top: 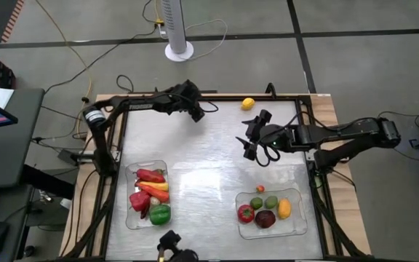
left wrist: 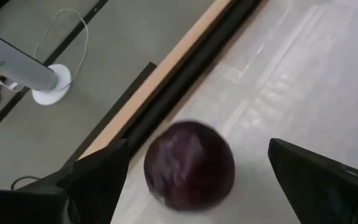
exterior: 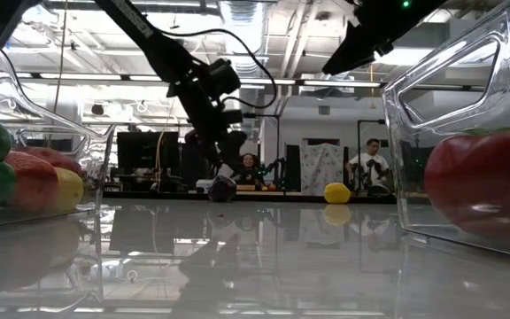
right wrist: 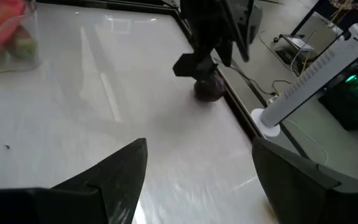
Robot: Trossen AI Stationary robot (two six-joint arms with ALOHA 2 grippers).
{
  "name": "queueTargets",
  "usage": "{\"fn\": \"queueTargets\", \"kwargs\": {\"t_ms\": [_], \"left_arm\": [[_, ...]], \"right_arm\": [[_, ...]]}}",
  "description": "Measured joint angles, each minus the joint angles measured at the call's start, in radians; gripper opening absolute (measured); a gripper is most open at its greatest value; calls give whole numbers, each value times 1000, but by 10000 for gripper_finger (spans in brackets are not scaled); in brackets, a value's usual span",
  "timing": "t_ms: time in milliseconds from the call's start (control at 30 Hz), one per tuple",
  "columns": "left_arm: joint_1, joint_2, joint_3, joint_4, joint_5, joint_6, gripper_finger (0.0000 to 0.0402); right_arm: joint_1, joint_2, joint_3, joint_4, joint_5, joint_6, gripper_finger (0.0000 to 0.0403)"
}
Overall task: Sort produce into baskets
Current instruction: Put the plum into the left transparent bin
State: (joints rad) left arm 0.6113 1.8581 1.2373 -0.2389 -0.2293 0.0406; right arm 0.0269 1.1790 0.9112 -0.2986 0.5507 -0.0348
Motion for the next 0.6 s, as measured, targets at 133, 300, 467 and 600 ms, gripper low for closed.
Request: {"fn": "queueTargets", "kwargs": {"t_ms": [133, 300, 467, 600], "left_arm": [[12, 55, 36, 6, -6, -20, 374], [38, 92, 38, -30, -14, -55, 367], [44, 93, 37, -73, 5, -52, 337], [42, 88, 37, -98, 39, -42, 283]], "right_arm": [[-7, 0, 0, 0, -5, 1, 317], [14, 0, 0, -1, -18, 3, 317], [26, 0, 0, 0, -14, 0, 317], [25, 0, 0, 0, -12, 0, 317]]}}
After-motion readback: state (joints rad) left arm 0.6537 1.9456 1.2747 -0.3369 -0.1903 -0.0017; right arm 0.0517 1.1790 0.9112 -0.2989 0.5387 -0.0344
